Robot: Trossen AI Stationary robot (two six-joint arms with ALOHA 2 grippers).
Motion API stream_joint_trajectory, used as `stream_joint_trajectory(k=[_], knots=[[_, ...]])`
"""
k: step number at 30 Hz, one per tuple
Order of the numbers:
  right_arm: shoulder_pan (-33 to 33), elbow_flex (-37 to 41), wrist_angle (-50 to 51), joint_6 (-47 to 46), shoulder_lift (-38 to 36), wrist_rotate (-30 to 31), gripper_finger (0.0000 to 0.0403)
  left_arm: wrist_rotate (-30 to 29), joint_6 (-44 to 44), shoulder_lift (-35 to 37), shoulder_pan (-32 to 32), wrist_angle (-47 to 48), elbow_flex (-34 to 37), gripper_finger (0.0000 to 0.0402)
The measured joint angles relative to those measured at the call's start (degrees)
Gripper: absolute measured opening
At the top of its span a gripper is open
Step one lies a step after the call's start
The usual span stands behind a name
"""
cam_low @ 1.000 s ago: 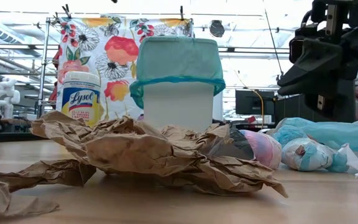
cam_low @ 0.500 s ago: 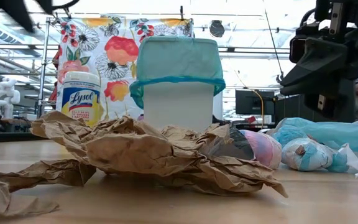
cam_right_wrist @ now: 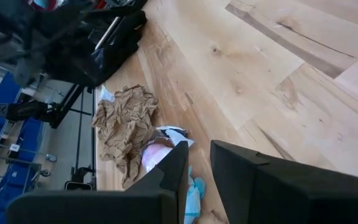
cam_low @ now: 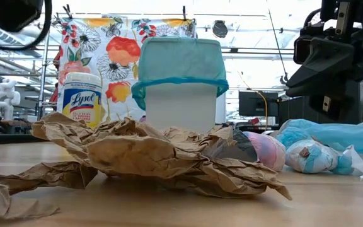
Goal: Place trash/remove bag and relplace
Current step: Put the white paper into the white trash bin
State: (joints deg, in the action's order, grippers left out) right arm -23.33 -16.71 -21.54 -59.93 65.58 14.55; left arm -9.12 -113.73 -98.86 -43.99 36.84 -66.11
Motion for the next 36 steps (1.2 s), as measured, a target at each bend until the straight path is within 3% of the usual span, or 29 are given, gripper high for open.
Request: stream_joint_trajectory(k=[12, 15, 19, 23, 29, 36], knots=[[-0.02, 0.0, 0.0, 1.05, 0.0, -2.65, 0.0059, 8.37, 2.62, -5.87, 0.14, -7.54, 0.0, 0.0136], [-0.02, 0.0, 0.01, 1.09, 0.0, -2.71, 0.0059, 10.54, 3.08, -6.0, 0.69, -9.37, 0.0, 0.0104], [-0.02, 0.0, 0.02, 2.26, 0.0, -2.71, 0.0059, 10.77, 3.13, -6.0, 1.42, -10.05, 0.0, 0.0016], [-0.02, 0.0, 0.16, 2.36, 0.0, -2.7, 0.0059, 11.46, 3.31, -6.0, 2.17, -9.83, 0.0, 0.0005], [-0.02, 0.0, 0.61, 2.57, 0.0, -2.69, 0.0059, 12.02, 3.69, -2.44, 3.62, -3.09, -0.11, 0.0003], [0.07, -0.01, 0.85, 5.73, -0.02, -2.67, 0.0059, 6.89, 11.33, 7.67, 8.53, 12.42, -0.48, 0.0002]])
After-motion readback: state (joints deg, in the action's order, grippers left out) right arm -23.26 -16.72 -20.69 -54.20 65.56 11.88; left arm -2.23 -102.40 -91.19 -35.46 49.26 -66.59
